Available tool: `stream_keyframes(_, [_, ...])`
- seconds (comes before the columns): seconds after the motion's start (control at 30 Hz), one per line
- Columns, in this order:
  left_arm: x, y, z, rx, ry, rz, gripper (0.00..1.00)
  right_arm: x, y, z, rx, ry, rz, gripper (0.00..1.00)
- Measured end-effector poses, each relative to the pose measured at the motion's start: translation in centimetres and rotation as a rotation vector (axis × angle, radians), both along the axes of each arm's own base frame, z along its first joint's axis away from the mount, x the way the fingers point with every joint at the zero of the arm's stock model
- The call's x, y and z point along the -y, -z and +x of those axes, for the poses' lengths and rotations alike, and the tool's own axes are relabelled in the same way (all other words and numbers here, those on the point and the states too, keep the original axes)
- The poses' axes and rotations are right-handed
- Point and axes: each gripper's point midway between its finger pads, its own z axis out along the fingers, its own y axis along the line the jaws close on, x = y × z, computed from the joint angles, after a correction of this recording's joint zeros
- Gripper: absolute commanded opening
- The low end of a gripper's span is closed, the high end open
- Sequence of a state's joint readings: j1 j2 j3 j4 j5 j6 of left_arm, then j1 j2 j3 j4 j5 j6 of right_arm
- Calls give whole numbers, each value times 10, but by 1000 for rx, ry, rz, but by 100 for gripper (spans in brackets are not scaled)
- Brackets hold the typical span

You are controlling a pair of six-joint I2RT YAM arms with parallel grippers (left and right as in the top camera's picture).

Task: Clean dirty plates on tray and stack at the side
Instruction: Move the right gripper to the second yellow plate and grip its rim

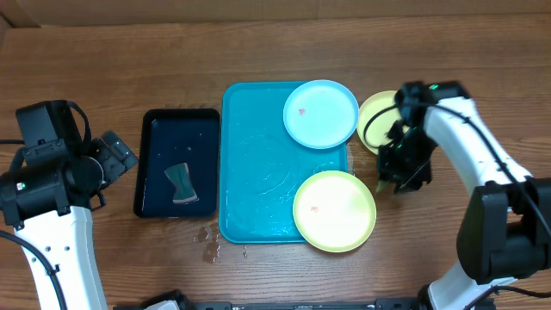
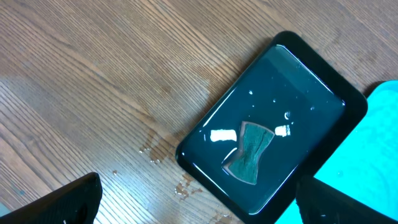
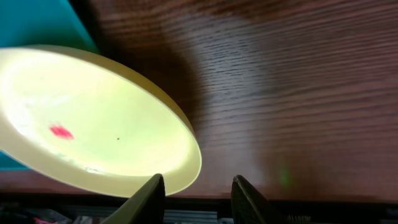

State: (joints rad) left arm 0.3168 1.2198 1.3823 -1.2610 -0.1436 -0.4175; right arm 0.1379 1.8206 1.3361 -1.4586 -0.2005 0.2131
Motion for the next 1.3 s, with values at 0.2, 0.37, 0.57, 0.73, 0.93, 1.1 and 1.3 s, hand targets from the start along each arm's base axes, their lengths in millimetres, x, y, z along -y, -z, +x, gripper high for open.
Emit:
stream_keyframes(0.2, [0, 0, 0, 0, 0, 0, 100, -5, 29, -20, -37, -2, -13, 35])
stream_keyframes(0.37, [0, 0, 0, 0, 0, 0, 100, -4, 42, -25, -40, 7, -17, 30])
stream_keyframes(0.57, [0, 0, 0, 0, 0, 0, 100, -6, 53, -30, -34, 0, -18, 14])
stream_keyframes(0.73, [0, 0, 0, 0, 0, 0, 100, -16, 55, -24, -3, -11, 8, 9])
stream_keyframes(0.93, [0, 0, 0, 0, 0, 0, 100, -43, 55, -16, 38, -26, 110, 4])
stream_keyframes(1.1, [0, 0, 0, 0, 0, 0, 100, -77, 56, 1, 130, -56, 205, 4])
stream_keyframes(1.3, [0, 0, 0, 0, 0, 0, 100, -119, 57, 30, 296, -92, 265, 4])
